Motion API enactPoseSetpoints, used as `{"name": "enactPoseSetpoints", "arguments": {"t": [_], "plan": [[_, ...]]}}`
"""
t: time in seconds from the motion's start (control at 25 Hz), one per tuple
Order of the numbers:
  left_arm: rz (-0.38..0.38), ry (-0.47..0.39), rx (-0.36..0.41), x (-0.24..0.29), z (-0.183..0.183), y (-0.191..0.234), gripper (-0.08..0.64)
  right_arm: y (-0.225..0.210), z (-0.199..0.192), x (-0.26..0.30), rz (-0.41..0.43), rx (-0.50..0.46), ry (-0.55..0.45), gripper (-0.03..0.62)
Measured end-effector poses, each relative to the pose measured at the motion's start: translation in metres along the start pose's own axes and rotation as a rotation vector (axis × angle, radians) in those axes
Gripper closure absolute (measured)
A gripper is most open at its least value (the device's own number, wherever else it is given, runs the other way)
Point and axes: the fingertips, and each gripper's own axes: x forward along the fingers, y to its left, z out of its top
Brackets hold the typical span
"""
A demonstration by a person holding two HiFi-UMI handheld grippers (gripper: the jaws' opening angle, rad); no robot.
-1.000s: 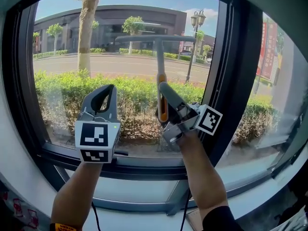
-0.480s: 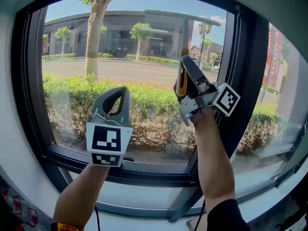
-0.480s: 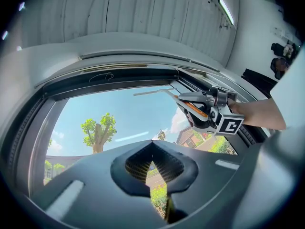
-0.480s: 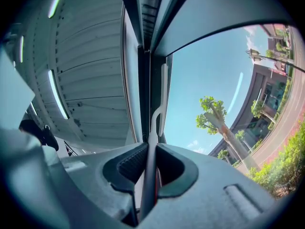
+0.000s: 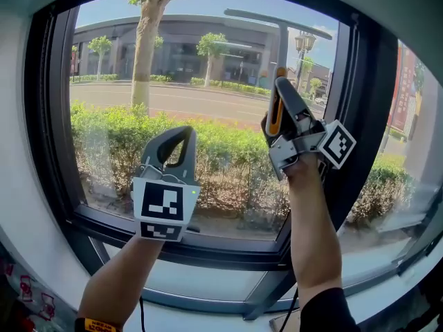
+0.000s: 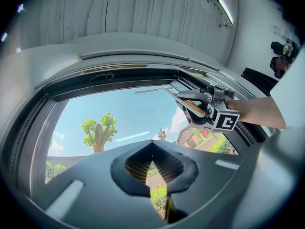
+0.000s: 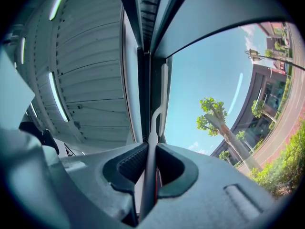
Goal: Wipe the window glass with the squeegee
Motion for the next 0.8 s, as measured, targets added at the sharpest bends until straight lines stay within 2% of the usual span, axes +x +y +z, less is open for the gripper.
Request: {"name": "enactPoseSetpoints", "arguments": {"t": [0.8], "plan": [[-0.077, 0.068, -0.106, -0.016, -0.052, -0.009, 0.545, -0.010, -0.062, -0.092, -0.127, 0.124, -0.063, 0.546]]}}
